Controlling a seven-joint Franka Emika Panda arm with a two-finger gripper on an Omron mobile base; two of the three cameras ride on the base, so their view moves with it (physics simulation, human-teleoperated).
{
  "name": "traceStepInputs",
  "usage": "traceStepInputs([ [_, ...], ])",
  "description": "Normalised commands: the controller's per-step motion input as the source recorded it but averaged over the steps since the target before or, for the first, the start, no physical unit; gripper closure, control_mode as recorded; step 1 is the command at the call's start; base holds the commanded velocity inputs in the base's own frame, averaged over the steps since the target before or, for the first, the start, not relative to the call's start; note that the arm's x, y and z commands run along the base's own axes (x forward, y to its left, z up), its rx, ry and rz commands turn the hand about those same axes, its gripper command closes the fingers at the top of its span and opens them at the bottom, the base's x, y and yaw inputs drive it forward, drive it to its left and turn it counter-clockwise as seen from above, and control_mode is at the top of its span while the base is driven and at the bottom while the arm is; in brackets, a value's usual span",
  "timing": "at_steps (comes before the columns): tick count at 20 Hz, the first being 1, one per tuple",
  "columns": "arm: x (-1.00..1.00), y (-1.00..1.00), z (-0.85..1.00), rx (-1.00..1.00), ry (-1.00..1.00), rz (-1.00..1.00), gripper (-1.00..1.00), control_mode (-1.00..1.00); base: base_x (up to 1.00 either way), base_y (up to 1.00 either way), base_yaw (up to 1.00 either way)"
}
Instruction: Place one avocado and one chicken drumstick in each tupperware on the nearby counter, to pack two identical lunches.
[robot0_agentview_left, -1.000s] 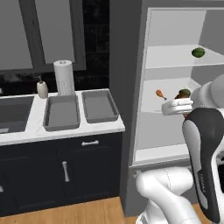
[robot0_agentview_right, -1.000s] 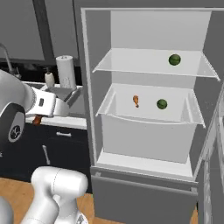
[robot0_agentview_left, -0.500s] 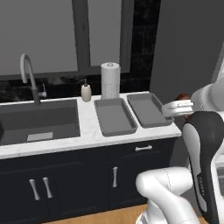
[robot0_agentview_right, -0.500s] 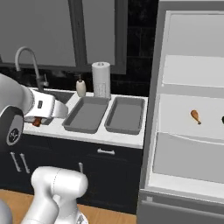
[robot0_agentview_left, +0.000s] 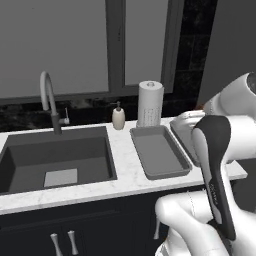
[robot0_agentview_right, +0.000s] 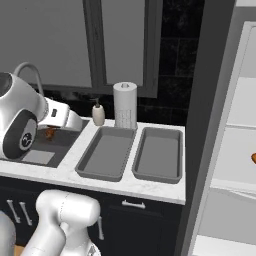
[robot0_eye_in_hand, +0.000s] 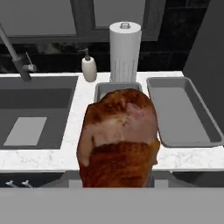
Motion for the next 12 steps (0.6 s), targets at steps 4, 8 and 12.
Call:
traceStepInputs([
  [4,0.73,0.0,-1.0,0.0,0.11,0.0,1.0,-1.0,0.0,0.0,0.0],
  [8,0.59,0.0,-1.0,0.0,0.11,0.01,1.0,-1.0,0.0,0.0,0.0],
  [12,0.77,0.0,-0.66,0.0,0.14,0.0,1.0,-1.0,0.0,0.0,0.0],
])
